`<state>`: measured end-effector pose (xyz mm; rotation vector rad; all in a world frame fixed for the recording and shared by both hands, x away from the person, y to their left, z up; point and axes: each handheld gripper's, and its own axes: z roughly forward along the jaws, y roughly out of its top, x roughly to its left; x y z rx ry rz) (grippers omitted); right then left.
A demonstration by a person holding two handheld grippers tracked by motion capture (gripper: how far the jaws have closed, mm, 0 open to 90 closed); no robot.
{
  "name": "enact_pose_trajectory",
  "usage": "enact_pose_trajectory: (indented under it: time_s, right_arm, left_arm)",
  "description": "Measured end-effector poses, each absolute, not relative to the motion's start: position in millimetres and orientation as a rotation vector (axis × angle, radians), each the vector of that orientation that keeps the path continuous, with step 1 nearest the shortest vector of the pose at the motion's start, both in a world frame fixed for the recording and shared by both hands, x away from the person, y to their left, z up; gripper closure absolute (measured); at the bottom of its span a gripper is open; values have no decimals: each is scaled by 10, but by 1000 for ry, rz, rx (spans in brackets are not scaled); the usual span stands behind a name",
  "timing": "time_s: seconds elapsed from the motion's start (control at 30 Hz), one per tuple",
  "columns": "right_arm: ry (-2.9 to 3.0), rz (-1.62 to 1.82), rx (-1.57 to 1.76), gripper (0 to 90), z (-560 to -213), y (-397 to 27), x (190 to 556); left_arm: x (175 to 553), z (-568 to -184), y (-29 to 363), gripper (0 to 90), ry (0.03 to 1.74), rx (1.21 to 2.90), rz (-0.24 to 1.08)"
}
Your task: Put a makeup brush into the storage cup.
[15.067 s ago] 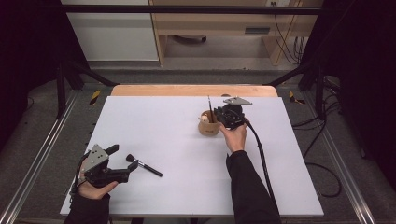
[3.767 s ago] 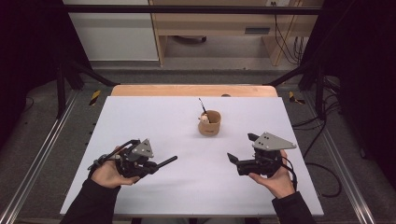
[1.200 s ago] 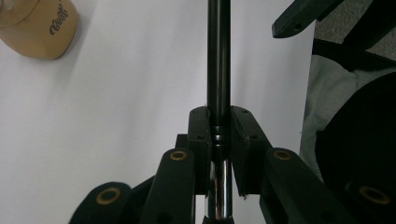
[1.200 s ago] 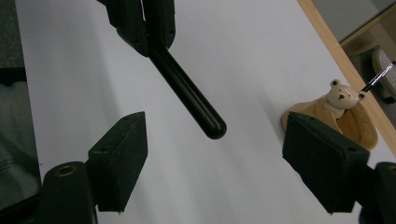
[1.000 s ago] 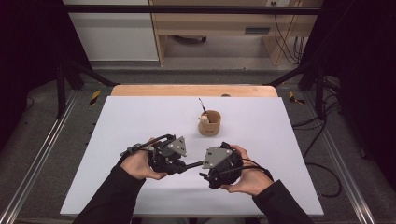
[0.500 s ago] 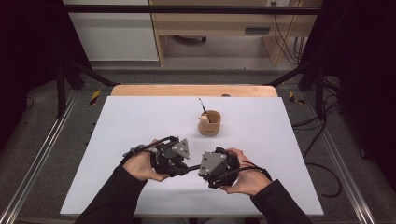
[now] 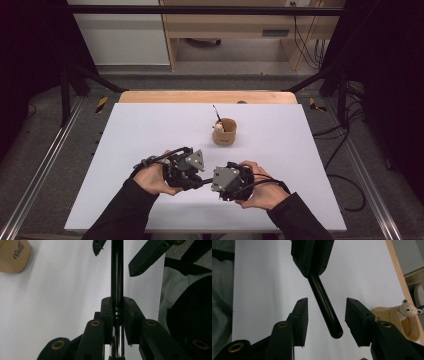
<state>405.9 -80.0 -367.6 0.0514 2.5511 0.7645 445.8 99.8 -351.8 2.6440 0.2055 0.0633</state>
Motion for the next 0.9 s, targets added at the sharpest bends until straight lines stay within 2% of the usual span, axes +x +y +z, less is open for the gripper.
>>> enact_pose_trajectory:
  time_s: [0.9]
  right_arm:
    - [2547,708,-104,717,-3745,-733,4045]
  left_arm:
    - [4402,-3543,922,787,205,2620,38]
